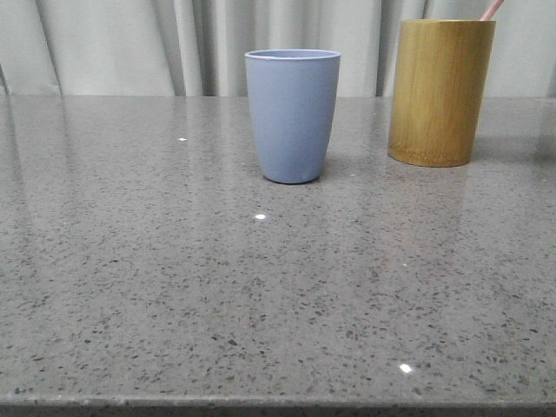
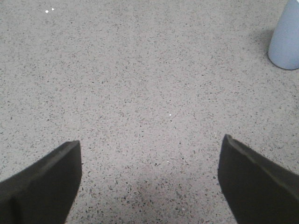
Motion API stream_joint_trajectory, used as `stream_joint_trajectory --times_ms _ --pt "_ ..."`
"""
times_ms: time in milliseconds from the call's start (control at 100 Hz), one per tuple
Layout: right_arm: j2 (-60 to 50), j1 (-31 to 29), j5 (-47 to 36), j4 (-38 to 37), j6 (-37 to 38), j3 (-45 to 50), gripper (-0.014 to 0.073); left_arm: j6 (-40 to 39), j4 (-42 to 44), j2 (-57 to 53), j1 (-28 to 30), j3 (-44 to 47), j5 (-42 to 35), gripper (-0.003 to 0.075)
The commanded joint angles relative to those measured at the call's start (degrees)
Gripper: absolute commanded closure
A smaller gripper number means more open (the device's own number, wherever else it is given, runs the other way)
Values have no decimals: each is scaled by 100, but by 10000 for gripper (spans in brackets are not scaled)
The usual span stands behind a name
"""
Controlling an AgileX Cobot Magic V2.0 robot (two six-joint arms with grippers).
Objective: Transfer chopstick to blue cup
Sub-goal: 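Lower the right gripper over the bamboo cup and grasp the pink chopstick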
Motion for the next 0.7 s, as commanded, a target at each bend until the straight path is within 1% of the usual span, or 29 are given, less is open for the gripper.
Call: stream_joint_trajectory --times_ms 0,270,340,440,630,690 --pt "-12 -10 -832 -27 169 -192 -52 -61 -101 6 8 -139 -395 143" --pt "168 -10 -930 -42 411 -192 -48 -61 -101 6 8 -139 -395 143" --pt "168 -10 -930 -42 417 -192 -24 -61 -101 6 8 -139 -395 143" --pt "168 9 -924 -42 440 -192 57 -61 -101 6 8 -139 -395 143" --pt "168 8 -934 -42 623 -192 285 -61 -101 6 8 -139 -395 143" --pt "168 8 -934 -42 623 -192 345 -61 -101 6 8 -139 -395 143"
